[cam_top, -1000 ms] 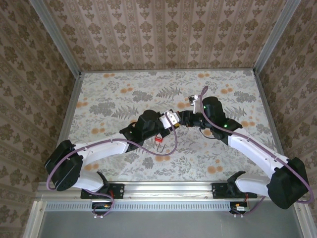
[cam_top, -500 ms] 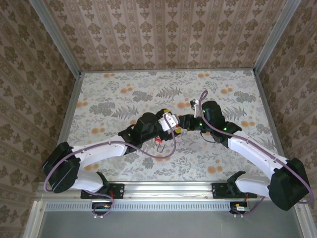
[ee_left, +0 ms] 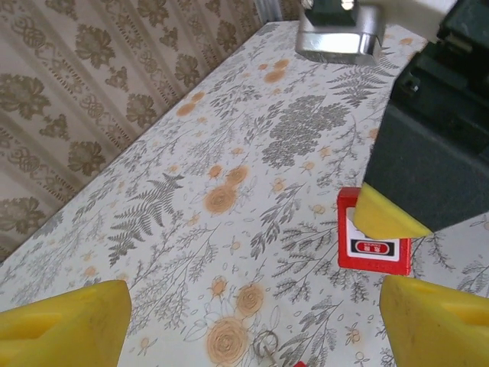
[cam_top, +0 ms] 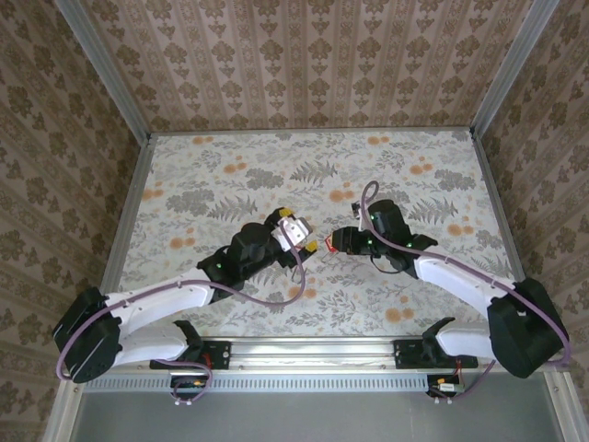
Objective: Unlock with the key
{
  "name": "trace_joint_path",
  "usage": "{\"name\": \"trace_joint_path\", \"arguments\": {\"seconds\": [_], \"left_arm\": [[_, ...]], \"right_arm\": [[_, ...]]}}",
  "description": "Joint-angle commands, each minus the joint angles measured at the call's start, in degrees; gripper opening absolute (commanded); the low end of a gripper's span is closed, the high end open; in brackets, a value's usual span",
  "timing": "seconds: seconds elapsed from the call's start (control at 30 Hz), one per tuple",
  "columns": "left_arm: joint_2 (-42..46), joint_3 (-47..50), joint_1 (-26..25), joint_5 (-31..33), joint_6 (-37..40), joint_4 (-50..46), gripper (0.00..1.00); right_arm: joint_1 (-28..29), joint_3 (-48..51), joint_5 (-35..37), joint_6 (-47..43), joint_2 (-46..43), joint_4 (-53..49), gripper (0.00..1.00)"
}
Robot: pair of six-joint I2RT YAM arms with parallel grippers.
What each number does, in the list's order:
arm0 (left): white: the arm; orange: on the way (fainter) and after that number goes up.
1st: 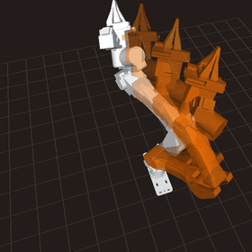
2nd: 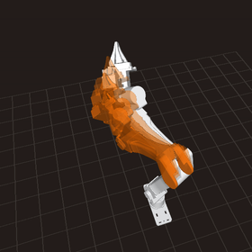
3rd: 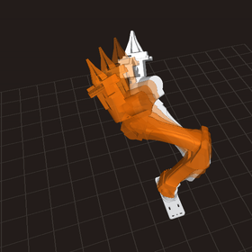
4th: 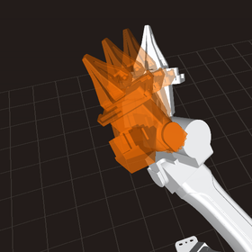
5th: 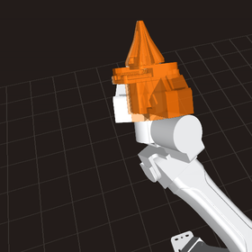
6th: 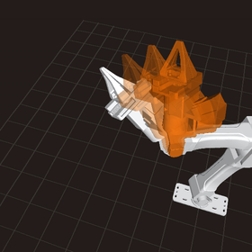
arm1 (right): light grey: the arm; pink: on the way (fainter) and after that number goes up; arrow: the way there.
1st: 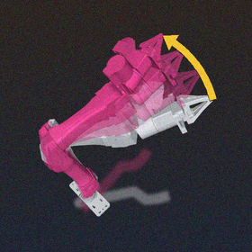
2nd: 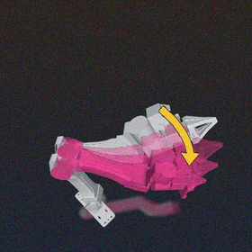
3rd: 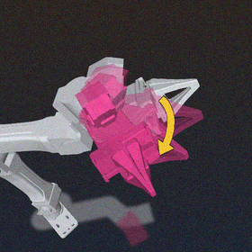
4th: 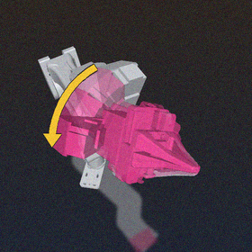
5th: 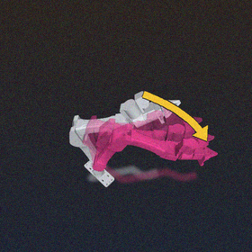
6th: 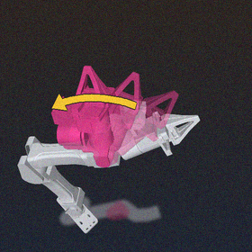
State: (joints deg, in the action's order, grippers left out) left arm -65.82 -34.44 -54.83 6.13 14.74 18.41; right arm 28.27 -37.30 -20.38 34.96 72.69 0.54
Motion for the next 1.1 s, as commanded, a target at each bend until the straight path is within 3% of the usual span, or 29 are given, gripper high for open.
{"name": "trace_joint_path", "arguments": {"seconds": [0.0,0.6,1.07], "left_arm": [[0.9,0.7,0.5,0.8,-2.2,0.8,0.85],[-2.8,-0.7,0.8,-0.4,-2.4,1.4,0.85],[-5.4,0.1,0.9,-0.2,-3.6,2.0,0.84]], "right_arm": [[0.0,1.0,-2.8,1.0,3.2,5.9,0.31],[-2.3,-3.0,-8.9,-1.2,15.2,10.1,0.32],[-4.4,-2.0,-18.4,-1.0,22.4,21.1,0.32]]}}
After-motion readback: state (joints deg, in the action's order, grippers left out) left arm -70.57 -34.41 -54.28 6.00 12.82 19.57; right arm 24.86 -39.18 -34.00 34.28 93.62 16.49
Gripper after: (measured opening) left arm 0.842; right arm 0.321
